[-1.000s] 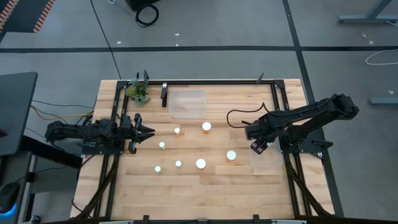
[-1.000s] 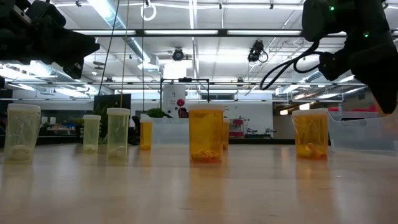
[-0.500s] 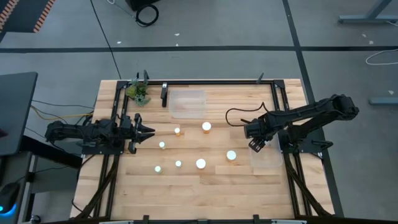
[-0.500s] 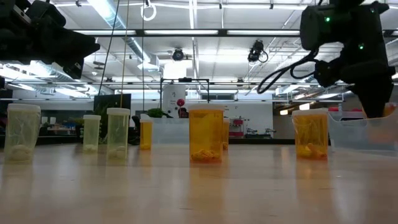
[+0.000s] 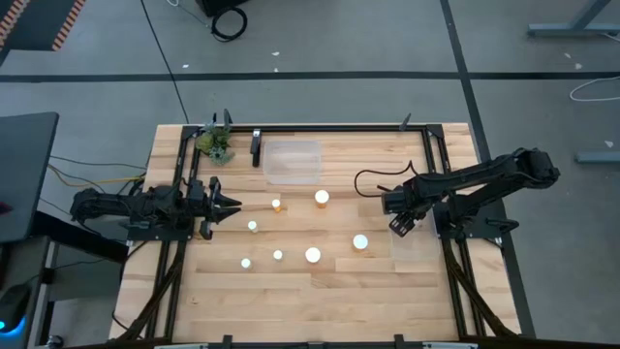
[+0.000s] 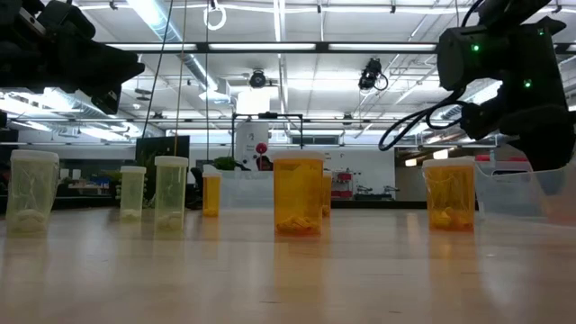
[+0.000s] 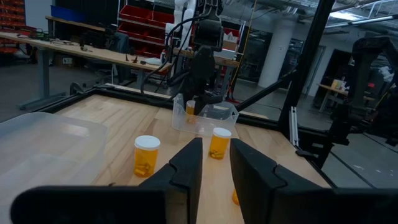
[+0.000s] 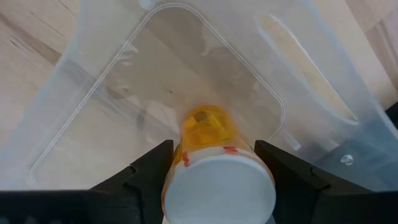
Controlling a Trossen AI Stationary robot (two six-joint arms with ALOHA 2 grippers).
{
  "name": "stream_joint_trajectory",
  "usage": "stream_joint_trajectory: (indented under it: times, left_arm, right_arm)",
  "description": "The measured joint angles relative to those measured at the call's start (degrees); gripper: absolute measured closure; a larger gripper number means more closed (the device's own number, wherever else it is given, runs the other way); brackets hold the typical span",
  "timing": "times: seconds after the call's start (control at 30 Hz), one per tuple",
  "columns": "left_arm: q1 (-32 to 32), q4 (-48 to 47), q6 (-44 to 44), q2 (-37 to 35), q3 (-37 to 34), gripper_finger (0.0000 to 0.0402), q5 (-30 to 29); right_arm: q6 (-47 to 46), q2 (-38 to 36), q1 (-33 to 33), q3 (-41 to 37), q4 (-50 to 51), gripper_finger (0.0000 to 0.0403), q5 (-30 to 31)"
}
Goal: Pick and place medicine bottles into bin by pill shape (circle, oval)
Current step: Put the large orange pill bottle into the bottom transparent bin
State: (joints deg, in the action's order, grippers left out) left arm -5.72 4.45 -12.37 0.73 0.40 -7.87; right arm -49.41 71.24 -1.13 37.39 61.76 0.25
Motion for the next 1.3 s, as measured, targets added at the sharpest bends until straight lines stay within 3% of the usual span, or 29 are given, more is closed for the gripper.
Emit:
stream_joint_trajectory:
  times: [0.53,1.3]
  left_arm:
    - [0.0,0.0,-0.04,0.0,-0.01,0.0311,-0.01]
    - [0.0,-0.02,-0.03,0.0,-0.01,0.0319,0.01]
  right_arm:
    - [-0.28,0.09,0.0,1.4,0.86,0.0133,0.13]
    - [0.03,0.07,0.0,11.27,9.92,0.013,2.78]
